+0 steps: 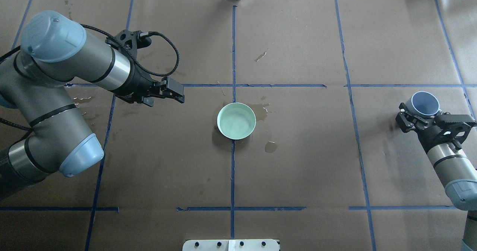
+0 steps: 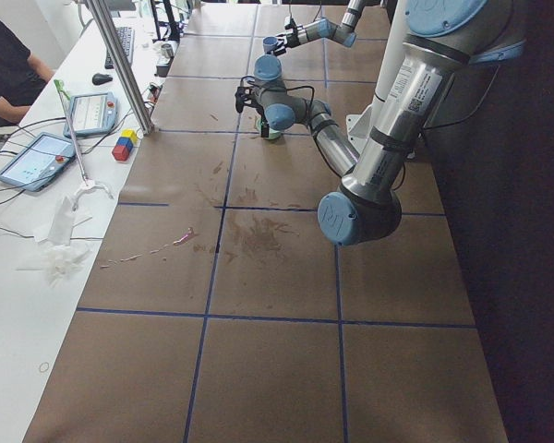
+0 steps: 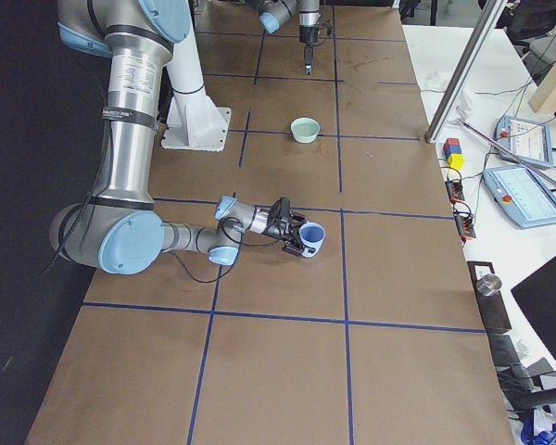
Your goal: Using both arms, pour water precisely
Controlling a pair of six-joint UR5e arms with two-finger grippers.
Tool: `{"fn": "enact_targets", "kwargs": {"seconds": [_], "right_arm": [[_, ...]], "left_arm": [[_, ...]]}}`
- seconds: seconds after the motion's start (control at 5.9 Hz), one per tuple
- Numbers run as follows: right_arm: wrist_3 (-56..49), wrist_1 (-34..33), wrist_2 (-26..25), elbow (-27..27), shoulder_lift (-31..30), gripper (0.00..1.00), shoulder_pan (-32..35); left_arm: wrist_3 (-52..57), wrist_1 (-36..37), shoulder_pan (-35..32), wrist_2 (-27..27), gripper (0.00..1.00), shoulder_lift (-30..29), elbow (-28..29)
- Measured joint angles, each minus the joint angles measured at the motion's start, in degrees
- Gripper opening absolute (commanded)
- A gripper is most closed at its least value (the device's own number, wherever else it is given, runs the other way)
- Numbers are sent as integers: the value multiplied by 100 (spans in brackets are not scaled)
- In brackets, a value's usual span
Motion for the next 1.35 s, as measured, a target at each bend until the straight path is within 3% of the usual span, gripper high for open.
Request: {"fn": "enact_targets", "kwargs": {"seconds": [0.51, 1.02, 1.35], "right_arm": [[-714, 8, 5, 96, 59, 33, 131], [-1607, -59, -14, 411, 486, 32, 141], [-2177, -94, 48, 510, 932, 24, 12]], "left_arm": [[-5, 0, 0, 0, 100, 0, 10], [1, 0, 0, -7, 100, 0, 5], [2, 0, -6, -9, 100, 6, 5]]}}
